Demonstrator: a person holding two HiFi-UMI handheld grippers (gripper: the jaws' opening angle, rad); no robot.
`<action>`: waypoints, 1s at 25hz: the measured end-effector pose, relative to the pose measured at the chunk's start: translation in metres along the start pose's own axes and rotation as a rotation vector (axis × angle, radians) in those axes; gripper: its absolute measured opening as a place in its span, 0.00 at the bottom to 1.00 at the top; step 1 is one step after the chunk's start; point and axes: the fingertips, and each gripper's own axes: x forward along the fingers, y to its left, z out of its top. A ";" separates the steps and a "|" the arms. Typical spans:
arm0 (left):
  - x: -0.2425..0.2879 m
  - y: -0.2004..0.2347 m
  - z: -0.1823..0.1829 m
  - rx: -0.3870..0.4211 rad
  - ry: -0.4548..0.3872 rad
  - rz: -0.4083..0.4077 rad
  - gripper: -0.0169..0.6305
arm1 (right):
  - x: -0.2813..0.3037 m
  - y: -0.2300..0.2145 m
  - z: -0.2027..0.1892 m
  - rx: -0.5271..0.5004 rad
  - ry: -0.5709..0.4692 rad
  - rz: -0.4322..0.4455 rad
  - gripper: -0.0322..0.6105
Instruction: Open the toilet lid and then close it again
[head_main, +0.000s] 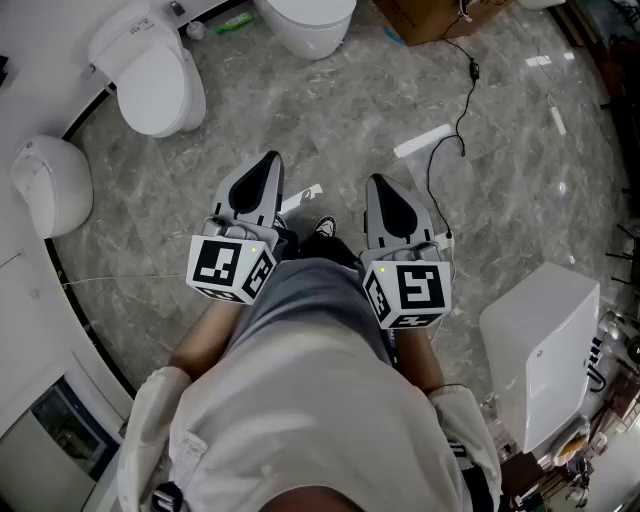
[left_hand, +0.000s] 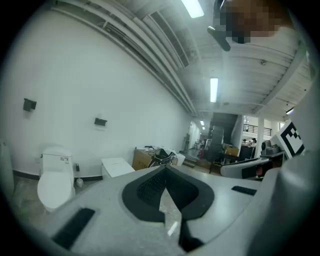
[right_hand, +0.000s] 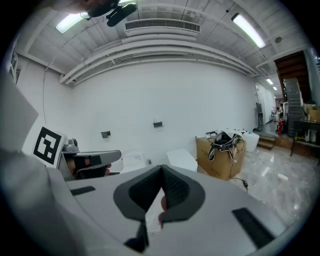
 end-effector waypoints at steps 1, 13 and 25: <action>0.001 -0.002 0.000 0.015 -0.003 -0.007 0.04 | 0.000 -0.002 0.000 -0.005 -0.005 0.000 0.07; -0.006 -0.006 -0.014 -0.002 0.056 -0.017 0.04 | -0.010 -0.015 -0.001 0.065 -0.055 0.052 0.07; 0.038 0.003 -0.015 -0.044 0.073 -0.052 0.04 | 0.017 -0.039 0.000 0.075 0.000 0.023 0.07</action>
